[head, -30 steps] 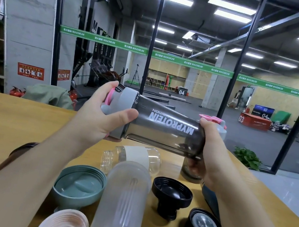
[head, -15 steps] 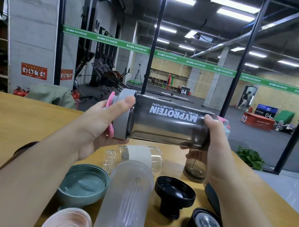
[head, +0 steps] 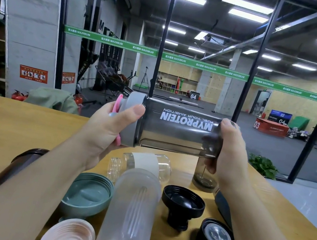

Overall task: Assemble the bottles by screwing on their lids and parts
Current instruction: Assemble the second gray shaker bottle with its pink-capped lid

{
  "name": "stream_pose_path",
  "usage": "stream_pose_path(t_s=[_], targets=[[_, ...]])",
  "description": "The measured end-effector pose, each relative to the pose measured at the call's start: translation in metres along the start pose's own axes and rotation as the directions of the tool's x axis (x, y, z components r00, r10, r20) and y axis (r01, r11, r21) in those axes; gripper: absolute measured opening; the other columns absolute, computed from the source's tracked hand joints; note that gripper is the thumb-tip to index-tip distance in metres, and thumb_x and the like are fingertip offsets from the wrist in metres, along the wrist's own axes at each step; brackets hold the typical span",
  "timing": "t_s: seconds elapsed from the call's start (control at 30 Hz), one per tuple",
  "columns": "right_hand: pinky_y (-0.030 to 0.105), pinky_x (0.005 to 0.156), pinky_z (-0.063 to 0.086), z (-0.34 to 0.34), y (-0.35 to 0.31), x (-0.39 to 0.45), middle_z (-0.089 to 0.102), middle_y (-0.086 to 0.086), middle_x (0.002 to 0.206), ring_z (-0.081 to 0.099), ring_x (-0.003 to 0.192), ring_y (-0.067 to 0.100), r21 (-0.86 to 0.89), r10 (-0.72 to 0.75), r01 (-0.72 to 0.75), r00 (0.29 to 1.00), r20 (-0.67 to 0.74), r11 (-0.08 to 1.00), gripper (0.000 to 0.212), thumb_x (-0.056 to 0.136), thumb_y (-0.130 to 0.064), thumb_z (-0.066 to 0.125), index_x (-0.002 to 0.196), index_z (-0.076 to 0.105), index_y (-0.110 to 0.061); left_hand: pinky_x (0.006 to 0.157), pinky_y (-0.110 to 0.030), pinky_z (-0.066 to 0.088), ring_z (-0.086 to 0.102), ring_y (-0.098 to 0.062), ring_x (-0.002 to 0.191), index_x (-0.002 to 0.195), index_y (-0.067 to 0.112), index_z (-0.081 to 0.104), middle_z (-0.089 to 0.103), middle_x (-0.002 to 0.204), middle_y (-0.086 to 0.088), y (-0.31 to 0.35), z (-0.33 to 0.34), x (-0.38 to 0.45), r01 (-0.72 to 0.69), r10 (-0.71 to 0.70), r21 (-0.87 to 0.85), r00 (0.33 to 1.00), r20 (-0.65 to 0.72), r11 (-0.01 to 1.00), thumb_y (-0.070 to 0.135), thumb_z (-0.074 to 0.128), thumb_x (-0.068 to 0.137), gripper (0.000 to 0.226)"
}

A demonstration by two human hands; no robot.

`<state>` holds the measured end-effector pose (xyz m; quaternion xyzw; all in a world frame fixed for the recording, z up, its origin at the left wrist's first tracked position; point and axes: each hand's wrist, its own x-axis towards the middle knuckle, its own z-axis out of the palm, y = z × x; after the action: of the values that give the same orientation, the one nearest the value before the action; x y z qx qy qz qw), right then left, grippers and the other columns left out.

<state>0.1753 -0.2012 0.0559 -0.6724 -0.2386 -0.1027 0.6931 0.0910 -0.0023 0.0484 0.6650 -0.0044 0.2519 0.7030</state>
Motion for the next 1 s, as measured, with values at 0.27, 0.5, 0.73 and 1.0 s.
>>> stream_pose_path(t_s=[0.27, 0.5, 0.73, 1.0], targets=[[0.027, 0.054, 0.032, 0.000, -0.002, 0.001, 0.057, 0.005, 0.069, 0.045, 0.055, 0.016, 0.025, 0.375, -0.374, 0.927, -0.027, 0.927, 0.040, 0.086, -0.055, 0.045, 0.077, 0.056, -0.018, 0.079, -0.060, 0.045, 0.056, -0.043, 0.096, 0.119, 0.018, 0.055, 0.052, 0.122, -0.032, -0.005, -0.003, 0.003, -0.100, 0.099, 0.107, 0.995, 0.012, 0.989, 0.064, 0.080, 0.052, 0.085], [0.028, 0.054, 0.035, -0.007, -0.005, 0.004, 0.058, 0.007, 0.069, 0.047, 0.059, 0.018, -0.002, 0.467, -0.467, 0.883, -0.037, 0.884, 0.047, 0.081, -0.060, 0.051, 0.077, 0.057, -0.014, 0.080, -0.065, 0.044, 0.055, -0.047, 0.098, 0.120, 0.018, 0.055, 0.053, 0.122, -0.031, -0.008, -0.003, 0.003, -0.111, 0.109, 0.134, 0.994, 0.027, 0.985, 0.067, 0.080, 0.048, 0.090], [0.031, 0.062, 0.048, -0.006, 0.004, 0.006, 0.067, 0.010, 0.084, 0.061, 0.054, 0.025, -0.040, 0.517, -0.516, 0.854, 0.050, 0.856, 0.052, 0.083, -0.065, 0.047, 0.091, 0.061, -0.015, 0.093, -0.068, 0.040, 0.050, -0.029, 0.086, 0.107, 0.022, 0.062, 0.058, 0.115, -0.029, -0.003, 0.001, -0.001, 0.042, -0.040, 0.083, 0.999, -0.033, 0.996, 0.065, 0.074, 0.053, 0.070], [0.029, 0.076, 0.049, -0.005, 0.000, 0.005, 0.063, -0.007, 0.100, 0.061, 0.090, 0.009, -0.364, 0.087, -0.005, 0.974, 0.210, 0.931, 0.065, 0.076, -0.062, 0.059, 0.128, 0.045, -0.026, 0.070, -0.049, 0.059, 0.065, -0.024, 0.077, 0.103, 0.021, 0.064, 0.068, 0.095, -0.010, 0.012, -0.007, 0.000, 0.054, -0.042, 0.136, 0.995, -0.092, 0.989, 0.052, 0.067, 0.063, 0.050]])
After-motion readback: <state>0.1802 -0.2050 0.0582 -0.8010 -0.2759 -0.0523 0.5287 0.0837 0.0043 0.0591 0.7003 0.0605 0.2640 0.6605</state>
